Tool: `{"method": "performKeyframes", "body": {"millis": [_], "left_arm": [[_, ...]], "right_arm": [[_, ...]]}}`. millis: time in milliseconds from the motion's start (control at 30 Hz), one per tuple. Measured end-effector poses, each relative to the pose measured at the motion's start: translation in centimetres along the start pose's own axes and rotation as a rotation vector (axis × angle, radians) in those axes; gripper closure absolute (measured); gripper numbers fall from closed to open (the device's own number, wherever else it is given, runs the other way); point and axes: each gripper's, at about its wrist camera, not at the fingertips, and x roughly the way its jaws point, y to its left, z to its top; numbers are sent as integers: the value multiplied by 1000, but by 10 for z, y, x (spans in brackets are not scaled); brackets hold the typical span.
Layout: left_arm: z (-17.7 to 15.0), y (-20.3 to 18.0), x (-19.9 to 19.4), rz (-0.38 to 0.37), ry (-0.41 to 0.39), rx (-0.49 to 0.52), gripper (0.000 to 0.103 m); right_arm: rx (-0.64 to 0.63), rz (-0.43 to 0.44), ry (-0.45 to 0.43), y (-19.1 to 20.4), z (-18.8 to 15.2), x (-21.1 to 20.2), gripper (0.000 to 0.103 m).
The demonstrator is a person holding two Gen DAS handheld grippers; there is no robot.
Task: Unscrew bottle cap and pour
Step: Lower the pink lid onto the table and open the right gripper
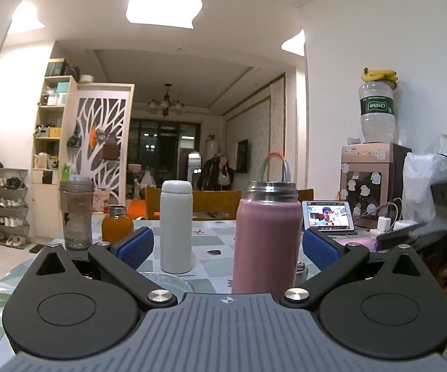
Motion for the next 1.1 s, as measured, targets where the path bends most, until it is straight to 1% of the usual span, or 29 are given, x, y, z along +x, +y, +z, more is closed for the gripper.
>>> {"method": "performKeyframes", "body": {"millis": [100,400,733,1000,1100], "left_arm": [[0,-1,1,9,3,4,0],[0,-1,5,32,21,7,0],[-3,2,11,50,45,11,0],[-4,3,12,61,53,15,0],[-5,4,12,65,54,10,0]], "right_arm": [[16,-9,46,-7,-8,12,37],[27,-32,105,-16,-11,30,37],[44,-59,128,-26,-6,39,38],[52,-97,149,-35,-3,53,37],[56,-99,151,-36,-2,56,37]]}}
